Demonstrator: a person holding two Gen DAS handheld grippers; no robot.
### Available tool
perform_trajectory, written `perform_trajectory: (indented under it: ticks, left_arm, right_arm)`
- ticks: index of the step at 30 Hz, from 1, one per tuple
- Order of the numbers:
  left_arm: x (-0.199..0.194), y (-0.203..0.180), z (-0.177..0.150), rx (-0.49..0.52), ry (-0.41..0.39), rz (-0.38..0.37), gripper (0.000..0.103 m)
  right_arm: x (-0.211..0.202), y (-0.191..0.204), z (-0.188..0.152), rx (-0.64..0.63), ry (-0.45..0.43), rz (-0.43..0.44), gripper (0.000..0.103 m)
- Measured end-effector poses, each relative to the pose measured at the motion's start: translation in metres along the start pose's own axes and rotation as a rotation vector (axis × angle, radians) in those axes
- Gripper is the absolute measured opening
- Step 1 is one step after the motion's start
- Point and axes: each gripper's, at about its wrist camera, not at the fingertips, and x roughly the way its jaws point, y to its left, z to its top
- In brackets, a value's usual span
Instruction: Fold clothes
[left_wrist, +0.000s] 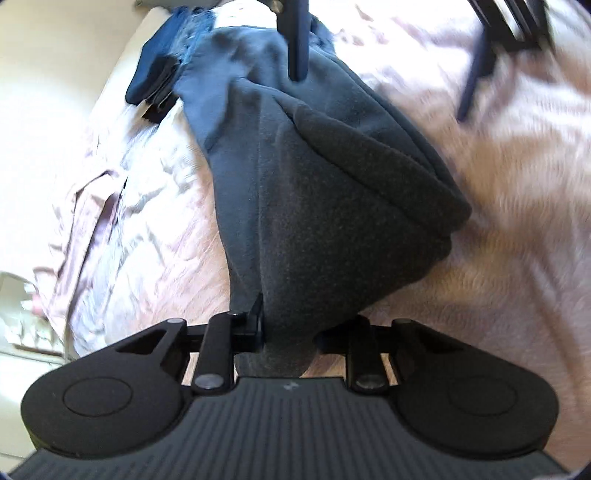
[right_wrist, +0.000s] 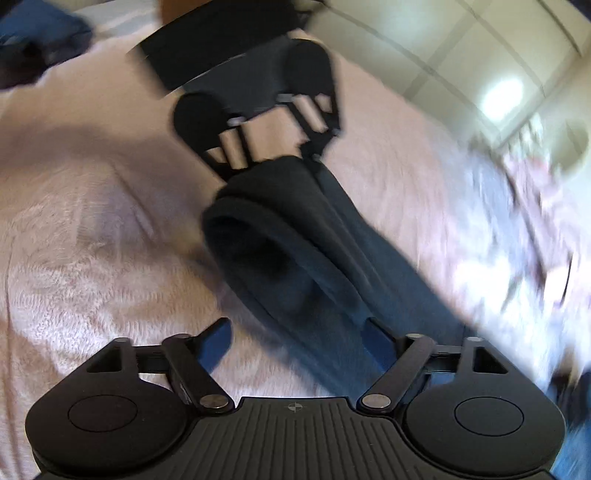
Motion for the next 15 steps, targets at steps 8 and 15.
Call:
perform_trajectory:
  ticks: [8, 15]
  left_arm:
    - [0.007, 0.012, 0.006, 0.021, 0.012, -0.046, 0.020]
    - [0.001, 0.014, 0.008, 0.007, 0.021, -0.029, 0.020]
  right_arm:
    - [0.046, 0.022, 0.012, -0.263, -0.081, -0.164, 0.097]
    - [0.073, 0.016, 0.006, -0.261, 0.005, -0.170, 0.097]
